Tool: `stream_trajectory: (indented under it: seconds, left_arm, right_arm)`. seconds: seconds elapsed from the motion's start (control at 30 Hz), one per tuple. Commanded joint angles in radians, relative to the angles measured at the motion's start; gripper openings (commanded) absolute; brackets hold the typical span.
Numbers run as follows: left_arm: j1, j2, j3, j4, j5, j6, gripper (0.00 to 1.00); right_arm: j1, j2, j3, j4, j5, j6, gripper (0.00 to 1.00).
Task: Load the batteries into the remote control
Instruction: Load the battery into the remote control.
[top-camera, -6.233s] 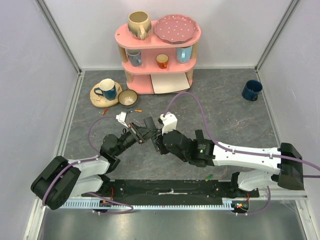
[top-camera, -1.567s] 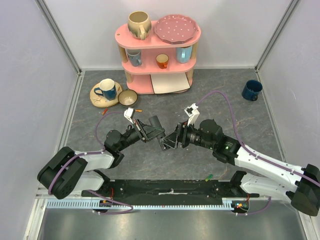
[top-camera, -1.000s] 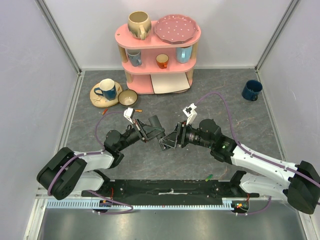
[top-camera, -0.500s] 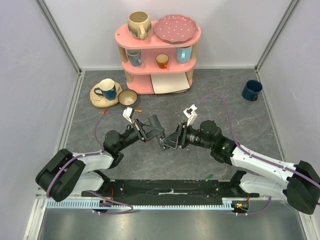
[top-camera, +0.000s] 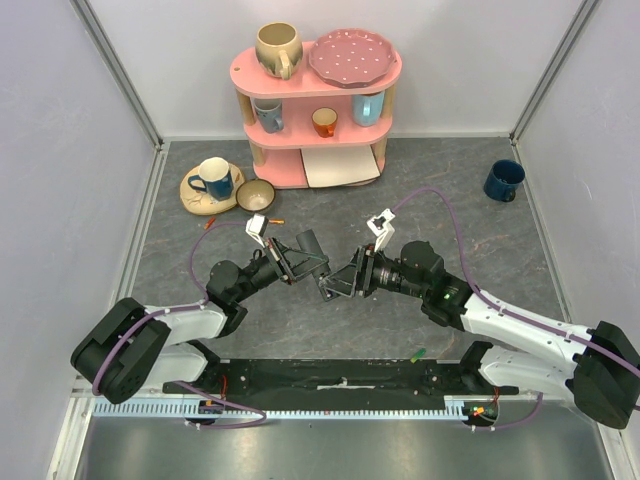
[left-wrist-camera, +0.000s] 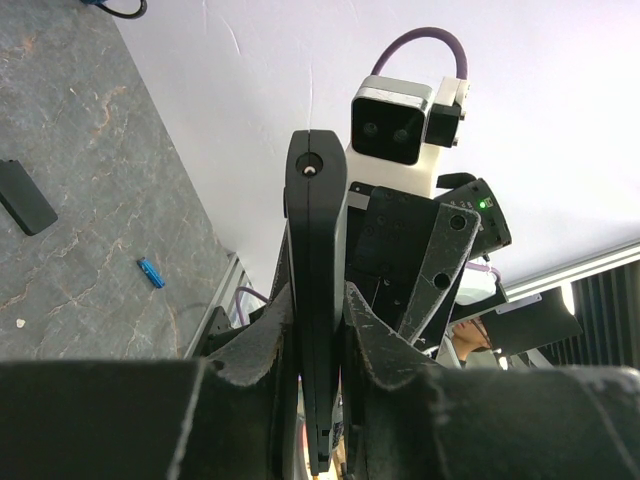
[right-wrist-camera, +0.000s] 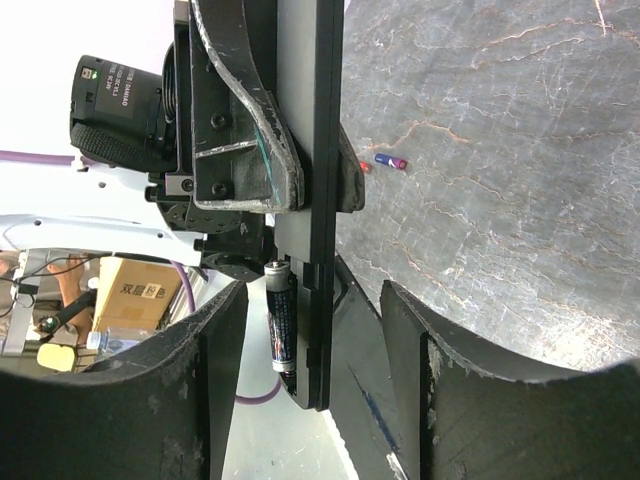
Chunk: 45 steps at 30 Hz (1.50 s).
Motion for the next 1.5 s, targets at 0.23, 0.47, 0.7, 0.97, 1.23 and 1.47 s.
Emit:
stream_trajectory:
  seconds: [0.23,0.47,0.7,0.97,1.23,1.47]
  left_arm:
    - [-0.003,-0.022,0.023,0.303,0.016,-0.022,0.02]
    - [-0.003,-0.022,0.029,0.303,0.016,-0.025,0.02]
    - [-0.003,-0.027,0.035,0.302,0.013,-0.025,0.02]
    - [-0.007,-0.032,0.052,0.303,0.002,-0.025,0.02]
    - [-0.011,-0.05,0.055,0.302,-0.019,-0.017,0.02]
    - [-0.011,-0.061,0.051,0.302,-0.019,-0.019,0.02]
  right_arm:
    - [-0.017,-0.014,-0.024,0.058,-0.013,0.022,0.58]
    - [-0.017,-0.002,-0.024,0.058,-0.02,0.019,0.54]
    - [-0.017,0.006,-0.028,0.062,-0.024,0.021,0.5]
    - [-0.017,0.021,-0.026,0.07,-0.03,0.027,0.48]
    - [-0.016,0.029,-0.026,0.075,-0.033,0.028,0.45]
    - [-0.017,0.029,-0.029,0.079,-0.033,0.03,0.41]
